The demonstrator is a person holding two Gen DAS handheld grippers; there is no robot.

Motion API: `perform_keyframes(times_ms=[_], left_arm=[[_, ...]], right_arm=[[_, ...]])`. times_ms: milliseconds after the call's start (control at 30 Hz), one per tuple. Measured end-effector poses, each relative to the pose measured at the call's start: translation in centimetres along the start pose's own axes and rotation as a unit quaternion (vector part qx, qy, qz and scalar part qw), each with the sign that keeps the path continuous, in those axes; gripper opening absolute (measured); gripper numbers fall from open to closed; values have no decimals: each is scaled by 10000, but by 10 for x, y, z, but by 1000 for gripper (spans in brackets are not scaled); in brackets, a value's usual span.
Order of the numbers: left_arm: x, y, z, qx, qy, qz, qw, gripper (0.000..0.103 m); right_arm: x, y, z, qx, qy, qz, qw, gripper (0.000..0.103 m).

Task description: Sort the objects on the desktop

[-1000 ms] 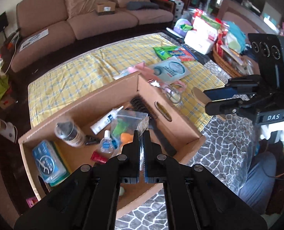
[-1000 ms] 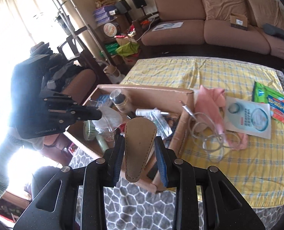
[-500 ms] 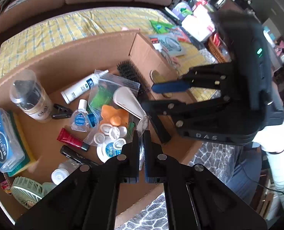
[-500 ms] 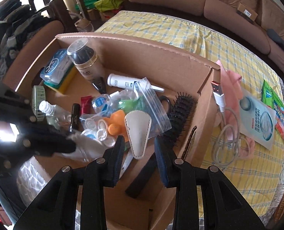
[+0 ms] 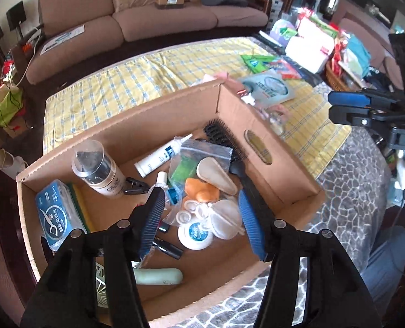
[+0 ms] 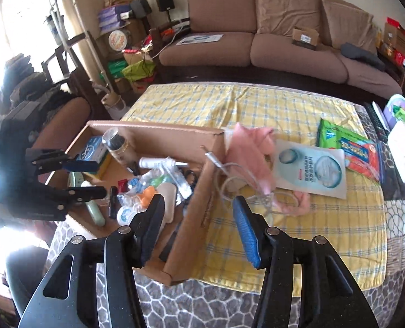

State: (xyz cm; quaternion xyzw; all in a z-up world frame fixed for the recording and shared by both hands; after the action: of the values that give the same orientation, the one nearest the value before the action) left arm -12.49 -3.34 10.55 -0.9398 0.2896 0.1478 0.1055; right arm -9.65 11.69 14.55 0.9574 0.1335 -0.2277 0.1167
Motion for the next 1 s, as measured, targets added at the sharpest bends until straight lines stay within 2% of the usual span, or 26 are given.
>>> perform_keyframes(times_ms=[100, 133, 167, 233, 400, 500, 633, 767, 900, 967, 1000], left_arm=[[-13, -22, -16, 280, -337, 38, 9990, 70], [-18, -31, -20, 382, -428, 30, 9983, 77], [-24, -39, -22, 482, -489, 32, 9976, 84], [-35, -55, -20, 611, -525, 71, 9967, 92], [-63, -77, 4, 407, -353, 114, 9985, 92], [-76, -81, 22, 189, -286, 56, 9994, 91], [-93, -74, 47, -141, -179, -85, 9997, 82], [-104, -70, 69, -250, 22, -137, 9996, 58], [-106, -70, 85, -428, 153, -18, 9990, 54], [-105, -71, 88, -388, 146, 7, 9991, 40], [-105, -73, 90, -345, 135, 46, 9993, 37]], right_arm=[[10, -44, -16, -95, -172, 644, 9977, 60], [13, -58, -19, -193, -213, 867, 9958, 60], [18, -70, -22, -277, -255, 1046, 9938, 60], [28, -90, -25, -346, -318, 1288, 9906, 61], [51, -118, -21, -526, -340, 1574, 9855, 62], [62, -129, -10, -817, -318, 1726, 9811, 63], [65, -130, 18, -1232, -212, 1876, 9743, 63], [57, -126, 56, -1757, -92, 2145, 9608, 63], [47, -126, 94, -2059, 13, 2492, 9463, 63], [44, -126, 109, -2154, 14, 2646, 9400, 59], [43, -127, 115, -2168, 29, 2718, 9376, 59]])
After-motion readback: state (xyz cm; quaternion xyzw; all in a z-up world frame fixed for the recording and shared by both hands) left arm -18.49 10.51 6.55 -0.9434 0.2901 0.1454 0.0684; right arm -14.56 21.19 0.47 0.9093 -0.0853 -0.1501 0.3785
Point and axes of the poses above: each gripper's, at about its wrist camera, not at the fingertips, and z roughly the way its jaws point, y to its left, x to its underside, the point moved 6 cm from there along z, roughly the way its jaws point, and after that the axes turned 11 degrees about y, right-handed, at the moved point
